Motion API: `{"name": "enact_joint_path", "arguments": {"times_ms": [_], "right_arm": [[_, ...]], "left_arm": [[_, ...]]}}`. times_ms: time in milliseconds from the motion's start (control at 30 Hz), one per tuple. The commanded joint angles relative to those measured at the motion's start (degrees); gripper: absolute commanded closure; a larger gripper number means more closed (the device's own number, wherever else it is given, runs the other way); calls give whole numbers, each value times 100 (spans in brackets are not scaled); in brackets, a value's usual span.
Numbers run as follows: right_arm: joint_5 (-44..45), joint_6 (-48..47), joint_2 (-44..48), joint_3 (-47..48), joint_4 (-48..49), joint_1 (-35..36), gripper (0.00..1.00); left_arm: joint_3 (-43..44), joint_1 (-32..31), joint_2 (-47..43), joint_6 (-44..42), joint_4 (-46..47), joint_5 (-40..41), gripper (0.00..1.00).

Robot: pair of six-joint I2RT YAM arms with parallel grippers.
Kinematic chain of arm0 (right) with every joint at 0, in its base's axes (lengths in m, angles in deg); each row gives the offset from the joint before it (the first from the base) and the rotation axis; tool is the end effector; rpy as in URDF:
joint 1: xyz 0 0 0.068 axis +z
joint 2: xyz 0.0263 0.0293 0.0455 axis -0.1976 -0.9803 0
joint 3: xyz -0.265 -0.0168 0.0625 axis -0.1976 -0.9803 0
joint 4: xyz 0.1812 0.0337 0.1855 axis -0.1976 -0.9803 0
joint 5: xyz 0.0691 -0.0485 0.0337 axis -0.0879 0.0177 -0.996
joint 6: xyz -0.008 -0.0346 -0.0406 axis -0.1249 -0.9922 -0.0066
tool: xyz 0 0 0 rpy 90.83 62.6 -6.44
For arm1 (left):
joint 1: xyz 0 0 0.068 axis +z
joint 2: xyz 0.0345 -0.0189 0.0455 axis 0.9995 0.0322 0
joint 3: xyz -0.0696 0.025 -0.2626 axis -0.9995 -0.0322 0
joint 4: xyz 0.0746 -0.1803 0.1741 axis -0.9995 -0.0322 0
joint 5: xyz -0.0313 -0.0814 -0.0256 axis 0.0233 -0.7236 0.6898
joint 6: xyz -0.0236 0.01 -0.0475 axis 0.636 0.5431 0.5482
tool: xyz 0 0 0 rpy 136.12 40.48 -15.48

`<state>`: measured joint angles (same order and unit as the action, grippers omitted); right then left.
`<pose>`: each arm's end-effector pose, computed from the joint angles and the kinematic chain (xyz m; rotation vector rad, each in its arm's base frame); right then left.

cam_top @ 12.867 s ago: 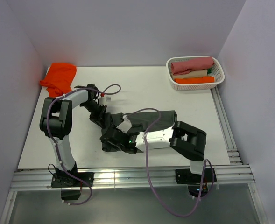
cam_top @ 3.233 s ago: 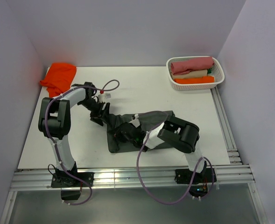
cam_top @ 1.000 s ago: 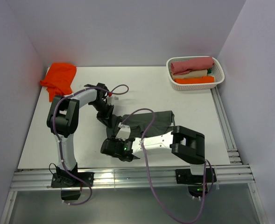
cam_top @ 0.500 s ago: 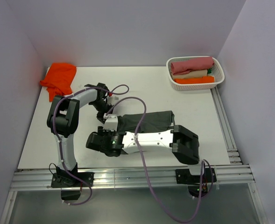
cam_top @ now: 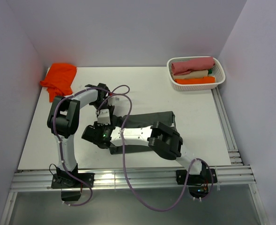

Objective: Roll the t-shirts
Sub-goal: Roll the tshirt

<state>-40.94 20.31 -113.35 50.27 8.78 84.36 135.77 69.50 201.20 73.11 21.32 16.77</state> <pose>0.1623 0.4442 0.1702 -0.1414 2.2262 0.1225 0.3494 -0.1333 0.1483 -0.4943 -2.9612 0.6283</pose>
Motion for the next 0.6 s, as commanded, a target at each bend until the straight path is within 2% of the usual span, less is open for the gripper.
{"name": "enact_joint_path", "arguments": {"times_ms": [0,200,567], "right_arm": [[282,-222,-119,371,32,7,50],[238,297,-339,582,-697,7,51],[124,1106,-356,363,-1594,94,52]], "left_arm": [[185,-33,-31,-109,18,230,100],[211,-51,-5,-91,9,213,99],[273,-51,12,-39,-8,169,95]]}}
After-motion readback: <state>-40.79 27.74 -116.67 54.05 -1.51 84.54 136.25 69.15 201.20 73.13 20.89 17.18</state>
